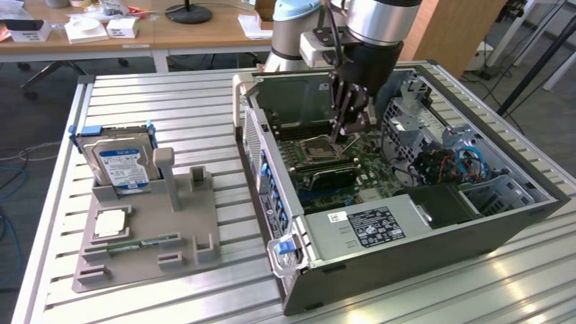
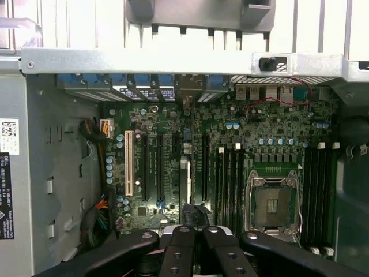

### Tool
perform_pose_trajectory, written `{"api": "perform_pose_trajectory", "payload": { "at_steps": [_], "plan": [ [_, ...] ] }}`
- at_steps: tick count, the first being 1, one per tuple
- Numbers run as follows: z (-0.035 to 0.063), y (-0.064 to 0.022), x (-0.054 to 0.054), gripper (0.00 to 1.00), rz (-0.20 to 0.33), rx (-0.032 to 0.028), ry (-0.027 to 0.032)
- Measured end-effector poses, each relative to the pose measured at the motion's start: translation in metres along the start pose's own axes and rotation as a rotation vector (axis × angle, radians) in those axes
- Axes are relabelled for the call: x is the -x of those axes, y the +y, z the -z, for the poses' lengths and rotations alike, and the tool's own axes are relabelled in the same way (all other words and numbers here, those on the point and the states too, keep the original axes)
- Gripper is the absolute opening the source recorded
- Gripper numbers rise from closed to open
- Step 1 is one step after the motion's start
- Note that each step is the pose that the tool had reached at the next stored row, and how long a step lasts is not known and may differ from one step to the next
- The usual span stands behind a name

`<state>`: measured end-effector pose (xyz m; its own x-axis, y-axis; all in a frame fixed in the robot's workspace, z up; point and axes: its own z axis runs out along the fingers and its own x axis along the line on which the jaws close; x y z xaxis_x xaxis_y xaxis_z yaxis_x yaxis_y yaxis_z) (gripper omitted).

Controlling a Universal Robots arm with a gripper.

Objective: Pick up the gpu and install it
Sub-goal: 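Press down on the gpu until it lock into place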

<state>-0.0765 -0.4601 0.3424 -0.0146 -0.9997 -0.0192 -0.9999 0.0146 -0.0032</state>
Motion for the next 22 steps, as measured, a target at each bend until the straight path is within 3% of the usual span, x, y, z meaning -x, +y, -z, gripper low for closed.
{"api": "perform_pose_trajectory", "payload": {
  "at_steps": [22],
  "plan": [
    [-0.0400, 0.0001, -0.001, 0.10, 0.000, 0.0000, 0.0000]
  ]
}}
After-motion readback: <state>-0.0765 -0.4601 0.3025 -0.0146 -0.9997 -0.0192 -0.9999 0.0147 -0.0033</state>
